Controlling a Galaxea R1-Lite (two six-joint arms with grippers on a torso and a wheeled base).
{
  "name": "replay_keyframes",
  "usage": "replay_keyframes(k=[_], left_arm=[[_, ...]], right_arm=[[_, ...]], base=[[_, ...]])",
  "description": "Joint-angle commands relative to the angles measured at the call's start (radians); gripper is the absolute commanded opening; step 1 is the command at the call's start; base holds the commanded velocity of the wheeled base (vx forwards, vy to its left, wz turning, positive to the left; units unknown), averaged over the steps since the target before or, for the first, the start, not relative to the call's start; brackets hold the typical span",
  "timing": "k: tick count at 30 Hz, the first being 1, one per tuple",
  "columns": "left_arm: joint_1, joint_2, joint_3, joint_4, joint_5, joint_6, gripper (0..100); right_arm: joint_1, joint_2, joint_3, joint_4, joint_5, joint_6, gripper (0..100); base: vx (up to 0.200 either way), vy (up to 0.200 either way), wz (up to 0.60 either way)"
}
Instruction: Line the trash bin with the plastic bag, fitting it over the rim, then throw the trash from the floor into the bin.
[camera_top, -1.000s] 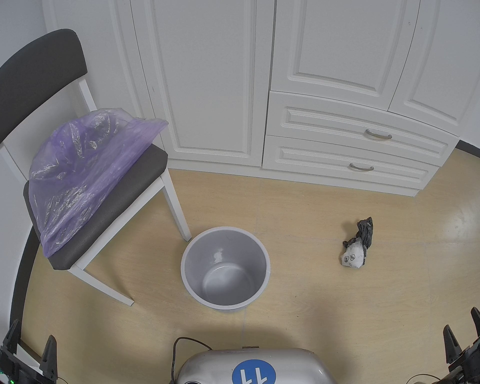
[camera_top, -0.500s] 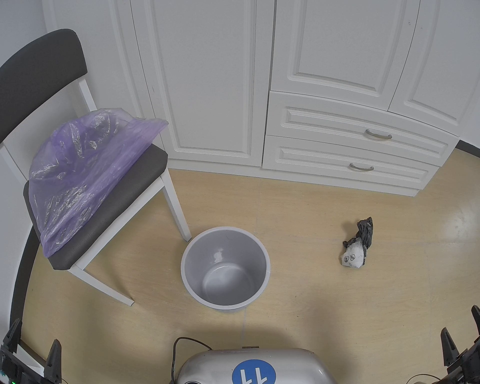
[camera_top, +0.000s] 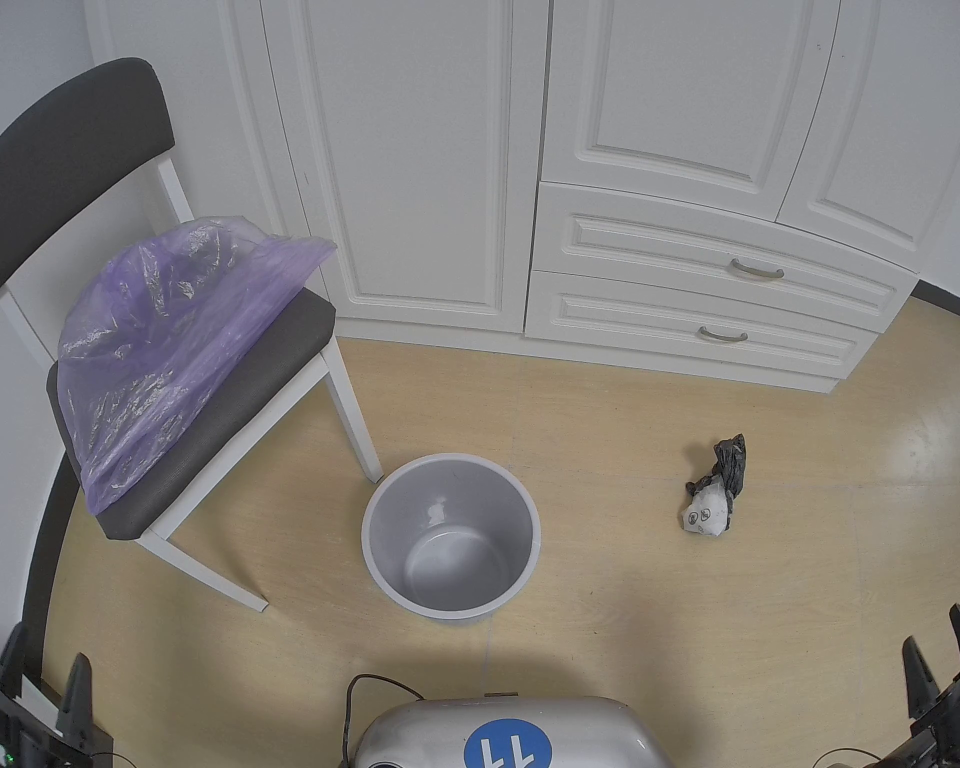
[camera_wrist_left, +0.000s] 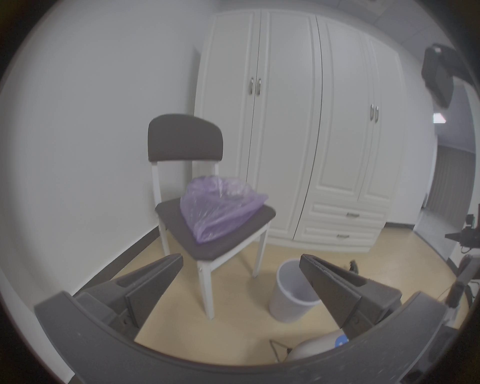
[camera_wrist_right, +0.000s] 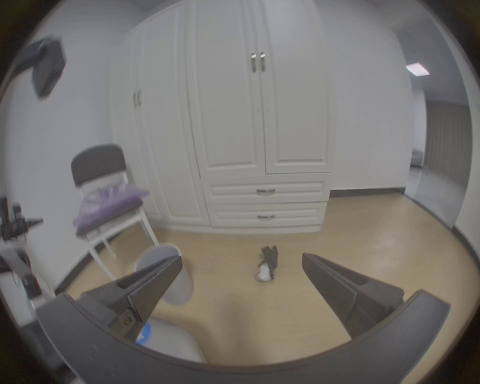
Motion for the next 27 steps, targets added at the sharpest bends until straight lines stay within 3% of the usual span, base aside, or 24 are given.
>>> replay_keyframes(k=[1,5,7,8,12,15,22,26,27], left_arm=[[-0.007,0.036,-0.137,0.018,-0.062,0.089,100],[-0.004,0.189,-0.217,0.116,-0.022,0.294,100],[-0.002,0.211,-0.226,0.118,-0.013,0.303,100],[0.007,0.349,-0.271,0.112,0.051,0.357,100],[0.024,0.513,-0.335,0.107,0.182,0.463,100],[0.041,0.647,-0.407,0.104,0.249,0.517,100],[0.154,0.785,-0.398,0.081,0.26,0.573,100],[0.217,0.835,-0.367,0.055,0.254,0.593,100],[0.223,0.858,-0.36,0.018,0.248,0.604,100]], right_arm=[[0.005,-0.002,-0.101,-0.015,0.026,0.028,100],[0.015,0.091,-0.13,-0.015,0.115,-0.097,100],[0.011,0.113,-0.136,-0.015,0.115,-0.101,100],[-0.016,0.26,-0.179,-0.018,0.114,-0.107,100],[-0.081,0.522,-0.251,-0.037,0.118,-0.107,100],[-0.093,0.613,-0.296,-0.115,0.115,-0.097,100],[-0.033,0.749,-0.385,-0.236,0.092,-0.115,100],[0.096,0.849,-0.449,-0.25,-0.006,-0.158,100],[0.159,0.893,-0.486,-0.265,-0.096,-0.153,100]], base=[[0.0,0.0,0.0],[0.0,0.0,0.0],[0.0,0.0,0.0],[0.0,0.0,0.0],[0.0,0.0,0.0],[0.0,0.0,0.0],[0.0,0.0,0.0],[0.0,0.0,0.0],[0.0,0.0,0.0]])
